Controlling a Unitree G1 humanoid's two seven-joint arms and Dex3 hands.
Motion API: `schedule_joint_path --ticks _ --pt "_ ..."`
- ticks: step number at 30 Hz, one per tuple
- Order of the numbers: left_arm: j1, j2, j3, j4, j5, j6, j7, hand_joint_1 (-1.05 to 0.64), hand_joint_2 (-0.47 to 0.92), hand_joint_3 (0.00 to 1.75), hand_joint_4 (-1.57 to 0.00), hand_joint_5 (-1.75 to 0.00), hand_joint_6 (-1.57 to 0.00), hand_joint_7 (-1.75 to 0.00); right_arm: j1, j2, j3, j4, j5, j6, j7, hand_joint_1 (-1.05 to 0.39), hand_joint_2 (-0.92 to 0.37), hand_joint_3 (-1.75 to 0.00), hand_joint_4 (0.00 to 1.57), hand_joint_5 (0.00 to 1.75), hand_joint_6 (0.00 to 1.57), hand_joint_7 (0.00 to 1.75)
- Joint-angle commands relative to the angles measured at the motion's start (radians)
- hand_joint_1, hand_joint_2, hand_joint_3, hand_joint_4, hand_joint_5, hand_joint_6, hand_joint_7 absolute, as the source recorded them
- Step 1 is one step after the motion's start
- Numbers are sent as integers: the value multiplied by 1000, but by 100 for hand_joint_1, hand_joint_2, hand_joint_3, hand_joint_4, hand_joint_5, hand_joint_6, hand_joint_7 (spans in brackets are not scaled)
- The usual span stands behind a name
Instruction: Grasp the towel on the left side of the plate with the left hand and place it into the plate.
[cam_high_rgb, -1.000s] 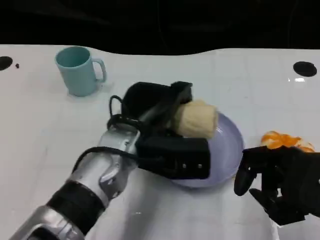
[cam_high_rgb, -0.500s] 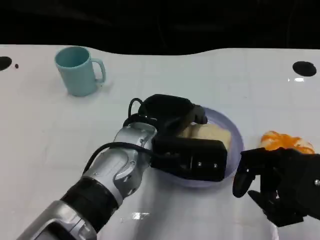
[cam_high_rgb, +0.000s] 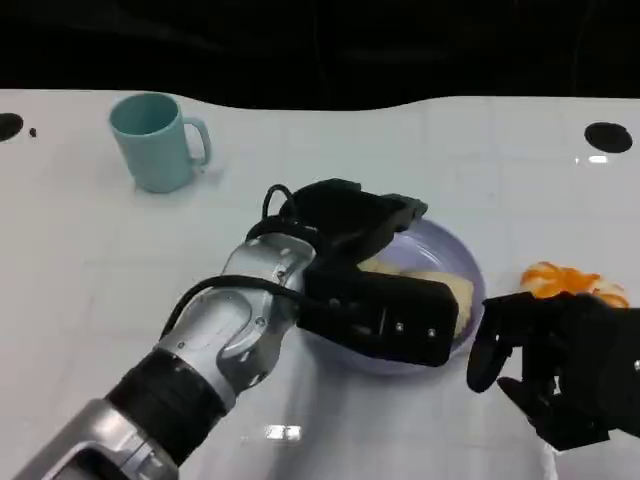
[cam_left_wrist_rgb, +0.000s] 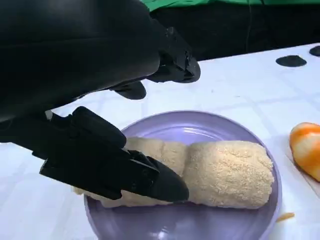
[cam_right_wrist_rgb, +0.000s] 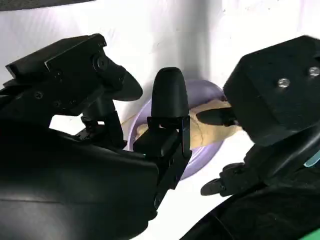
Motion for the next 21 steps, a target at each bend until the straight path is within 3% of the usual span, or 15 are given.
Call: schedule_joint_path --ticks 1,7,11,16,21 --pt "37 55 45 -110 -57 20 -101 -75 92 16 -12 -48 -28 -4 7 -13 -13 6 7 -5 3 -1 -59 -103 69 172 68 140" --pt "104 110 198 -311 -270 98 -283 -62 92 24 -34 -45 -42 -6 7 -19 -15 13 7 -18 8 -1 -61 -101 70 173 68 140" --pt "151 116 323 -415 -466 226 -388 -57 92 26 -46 -48 -48 -6 8 -20 -13 17 2 -28 6 0 -61 -101 70 173 69 140" --pt "243 133 454 -568 -656 377 -418 -51 92 26 -59 -55 -56 -9 7 -20 -12 20 2 -26 8 0 -61 -101 70 173 68 140" --pt "340 198 545 -709 -812 452 -451 -43 92 27 -73 -73 -76 -16 8 -15 -13 20 6 -22 8 0 -61 -101 70 173 68 141"
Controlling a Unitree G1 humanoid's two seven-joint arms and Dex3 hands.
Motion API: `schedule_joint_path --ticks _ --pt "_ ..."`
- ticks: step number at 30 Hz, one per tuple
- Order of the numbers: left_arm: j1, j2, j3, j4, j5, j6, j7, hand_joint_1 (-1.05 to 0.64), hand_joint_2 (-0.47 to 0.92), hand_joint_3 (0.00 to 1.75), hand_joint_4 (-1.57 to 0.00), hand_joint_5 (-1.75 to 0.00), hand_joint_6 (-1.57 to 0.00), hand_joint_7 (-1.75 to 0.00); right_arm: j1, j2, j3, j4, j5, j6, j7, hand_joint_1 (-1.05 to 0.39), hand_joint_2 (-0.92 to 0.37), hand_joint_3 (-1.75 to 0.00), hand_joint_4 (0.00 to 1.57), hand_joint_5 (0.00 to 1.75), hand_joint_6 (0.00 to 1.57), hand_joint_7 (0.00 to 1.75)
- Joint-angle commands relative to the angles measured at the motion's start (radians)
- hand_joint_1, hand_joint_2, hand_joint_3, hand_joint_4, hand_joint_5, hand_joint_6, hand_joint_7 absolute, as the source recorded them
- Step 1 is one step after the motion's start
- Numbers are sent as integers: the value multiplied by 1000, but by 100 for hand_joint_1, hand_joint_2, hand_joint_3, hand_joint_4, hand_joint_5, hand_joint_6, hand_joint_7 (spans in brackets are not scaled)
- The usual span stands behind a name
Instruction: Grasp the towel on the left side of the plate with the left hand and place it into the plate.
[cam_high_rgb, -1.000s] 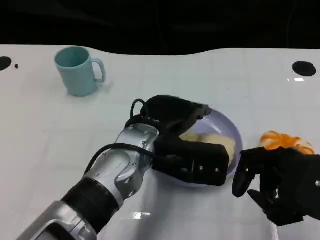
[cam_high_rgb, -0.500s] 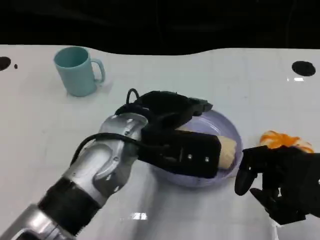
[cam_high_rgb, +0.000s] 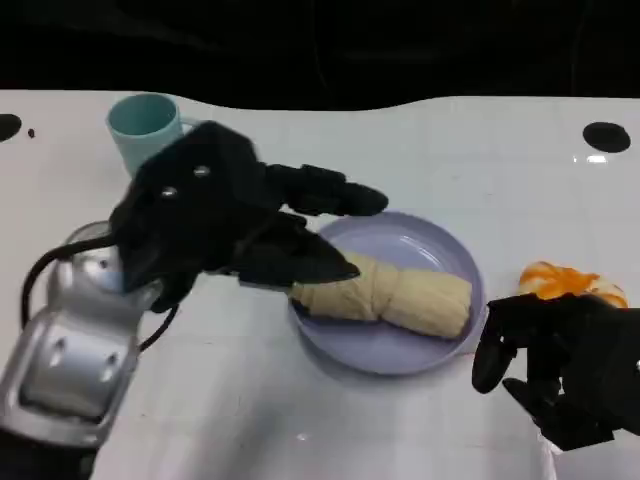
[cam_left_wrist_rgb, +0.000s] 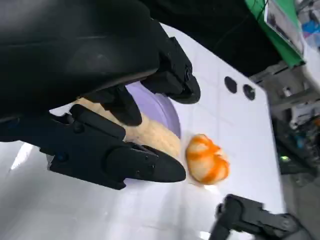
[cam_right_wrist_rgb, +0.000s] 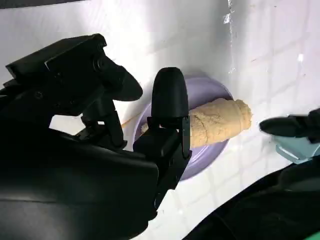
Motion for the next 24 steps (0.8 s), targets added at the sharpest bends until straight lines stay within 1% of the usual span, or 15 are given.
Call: schedule_joint_path --ticks 1,2,3,4,5,7,8,10,11,12,14,16,19,21,24 --pt "84 80 81 -114 -125 47 -46 -43 92 30 -75 -79 -80 -18 4 -8 -3 -5 3 2 1 0 -61 -101 70 173 68 141" --pt "107 96 98 -142 -151 60 -49 -42 92 31 -76 -83 -83 -19 3 -10 -1 -6 0 5 1 0 -61 -101 70 173 68 141" --pt "129 111 117 -172 -179 84 -50 -39 92 34 -77 -92 -88 -20 2 -10 -1 -6 -1 4 1 -1 -61 -100 70 173 68 141" --pt "149 117 149 -207 -228 140 -51 -36 92 36 -76 -97 -90 -21 1 -11 -1 -5 0 2 2 0 -61 -100 70 173 68 141" --pt "164 122 175 -235 -273 191 -49 -31 89 44 -74 -107 -92 -23 0 -10 -2 -3 2 -1 3 0 -61 -100 70 173 69 142" --pt "196 125 241 -304 -376 334 -30 -24 72 80 -71 -128 -93 -39 0 -8 -5 0 7 -5 4 0 -60 -101 71 173 69 142" --pt "205 130 262 -329 -412 385 -21 -22 63 96 -71 -136 -91 -52 0 -8 -6 1 8 -4 5 0 -60 -101 70 173 69 141" --pt "230 139 301 -371 -476 451 -9 -21 55 108 -73 -147 -86 -77 -1 -10 -5 -1 6 1 6 -1 -60 -102 70 172 69 141" --pt "256 142 325 -408 -502 487 8 -21 53 111 -73 -149 -84 -85 -2 -10 -5 -1 7 2 6 -1 -60 -102 70 172 69 141" --pt "283 141 348 -444 -526 519 27 -22 49 114 -77 -155 -84 -103 -3 -9 -6 0 9 2 7 0 -60 -102 70 172 69 141" --pt "336 120 396 -505 -578 586 74 -21 47 119 -80 -162 -83 -122 -5 -9 -8 1 10 1 8 0 -60 -102 70 172 69 141" --pt "384 91 433 -534 -631 633 110 -15 58 116 -79 -171 -78 -141 -5 -14 -9 5 9 -7 10 0 -59 -103 70 172 69 141" --pt "446 77 433 -546 -663 635 155 -16 64 114 -81 -174 -75 -155 -5 -20 -14 9 9 -8 14 -1 -60 -103 70 172 69 140" --pt "465 59 435 -538 -685 643 186 -16 63 114 -83 -175 -74 -160 -2 -24 -22 17 14 -23 18 0 -60 -103 70 172 69 140" --pt "471 59 428 -521 -705 639 217 -18 62 115 -82 -175 -70 -167 5 -32 -31 18 14 -31 21 -1 -60 -103 70 171 69 140"
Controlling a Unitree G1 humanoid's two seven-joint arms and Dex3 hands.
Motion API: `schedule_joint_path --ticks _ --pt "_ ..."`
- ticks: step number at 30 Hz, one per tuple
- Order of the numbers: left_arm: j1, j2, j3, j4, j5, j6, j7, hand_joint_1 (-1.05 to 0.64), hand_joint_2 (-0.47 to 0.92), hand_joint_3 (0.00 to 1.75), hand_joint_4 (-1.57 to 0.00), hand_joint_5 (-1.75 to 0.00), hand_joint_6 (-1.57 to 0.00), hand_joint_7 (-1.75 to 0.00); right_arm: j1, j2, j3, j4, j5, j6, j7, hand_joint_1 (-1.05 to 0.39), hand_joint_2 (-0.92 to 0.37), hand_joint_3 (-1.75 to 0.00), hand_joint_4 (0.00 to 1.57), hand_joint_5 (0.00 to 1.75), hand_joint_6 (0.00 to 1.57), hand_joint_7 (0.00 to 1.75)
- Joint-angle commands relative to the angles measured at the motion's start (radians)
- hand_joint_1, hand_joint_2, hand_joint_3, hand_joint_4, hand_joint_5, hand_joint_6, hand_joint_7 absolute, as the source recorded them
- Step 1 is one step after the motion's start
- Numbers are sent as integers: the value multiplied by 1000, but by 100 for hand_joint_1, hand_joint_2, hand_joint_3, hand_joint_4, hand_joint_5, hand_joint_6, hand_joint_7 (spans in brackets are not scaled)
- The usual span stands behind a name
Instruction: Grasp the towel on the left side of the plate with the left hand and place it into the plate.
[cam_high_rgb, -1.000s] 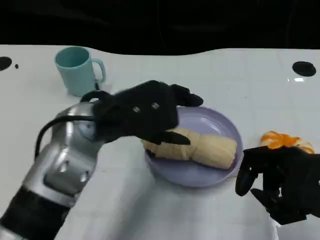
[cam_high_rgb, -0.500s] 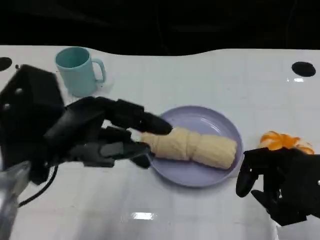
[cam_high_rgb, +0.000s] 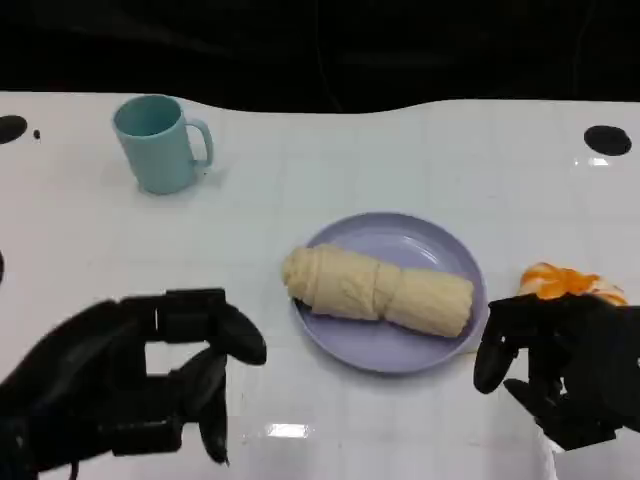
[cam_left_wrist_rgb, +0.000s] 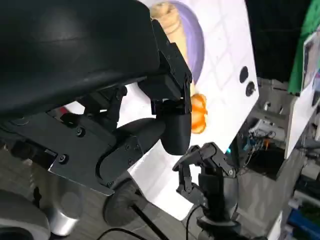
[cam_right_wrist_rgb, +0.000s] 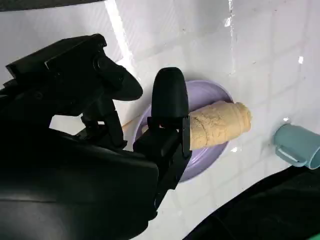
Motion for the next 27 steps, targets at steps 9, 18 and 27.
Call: schedule_joint_path --ticks 9,18,27 --pt "14 41 -67 64 -20 -46 72 -16 65 111 -80 -175 -68 -170 26 -30 -45 10 24 -33 9 -1 -59 -105 72 171 70 140" --pt "7 79 -153 152 32 -150 76 -14 59 117 -79 -175 -80 -150 28 -28 -48 19 27 -51 6 0 -58 -106 71 174 70 141" --pt "7 96 -175 161 36 -183 80 -16 56 119 -80 -175 -81 -148 24 -28 -54 16 34 -45 5 0 -58 -105 71 174 69 143"
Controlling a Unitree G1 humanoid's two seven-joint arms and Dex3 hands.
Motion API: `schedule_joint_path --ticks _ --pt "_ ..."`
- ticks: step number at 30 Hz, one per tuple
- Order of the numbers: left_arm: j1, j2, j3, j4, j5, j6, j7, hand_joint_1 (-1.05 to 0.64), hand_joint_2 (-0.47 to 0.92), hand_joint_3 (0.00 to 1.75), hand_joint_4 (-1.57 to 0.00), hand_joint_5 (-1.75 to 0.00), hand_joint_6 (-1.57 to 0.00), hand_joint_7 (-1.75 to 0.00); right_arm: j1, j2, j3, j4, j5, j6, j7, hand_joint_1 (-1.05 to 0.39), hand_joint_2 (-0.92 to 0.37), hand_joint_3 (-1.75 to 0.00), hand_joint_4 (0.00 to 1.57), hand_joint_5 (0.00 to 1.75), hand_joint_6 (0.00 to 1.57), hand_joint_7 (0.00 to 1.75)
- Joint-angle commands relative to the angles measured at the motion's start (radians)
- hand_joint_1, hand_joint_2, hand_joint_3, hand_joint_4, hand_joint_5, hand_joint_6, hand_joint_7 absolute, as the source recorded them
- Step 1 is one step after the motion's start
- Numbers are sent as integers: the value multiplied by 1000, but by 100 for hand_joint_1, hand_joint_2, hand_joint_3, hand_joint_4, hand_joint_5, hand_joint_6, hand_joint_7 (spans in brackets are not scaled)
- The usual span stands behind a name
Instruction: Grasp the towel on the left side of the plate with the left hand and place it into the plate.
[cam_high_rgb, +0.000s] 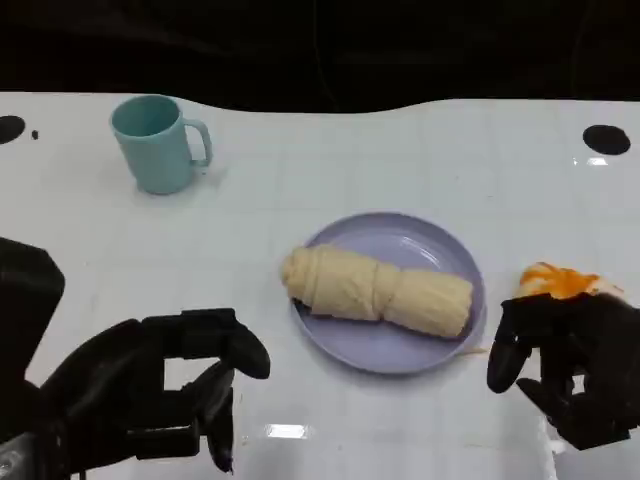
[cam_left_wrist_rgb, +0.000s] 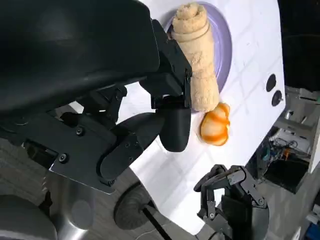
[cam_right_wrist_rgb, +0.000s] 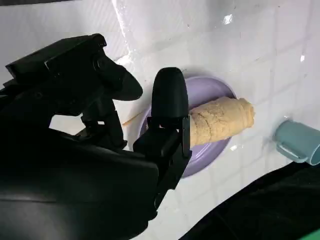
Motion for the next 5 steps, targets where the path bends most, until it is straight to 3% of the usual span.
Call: schedule_joint_path --ticks 1,5 --pt "-4 24 -7 7 5 -15 10 -16 56 120 -80 -175 -82 -148 2 -9 -17 -4 9 4 2 0 -58 -105 72 174 69 144" --pt "-6 27 -4 8 1 -15 11 -14 57 121 -80 -175 -81 -149 0 -7 -15 -6 8 10 0 0 -57 -108 72 174 69 144"
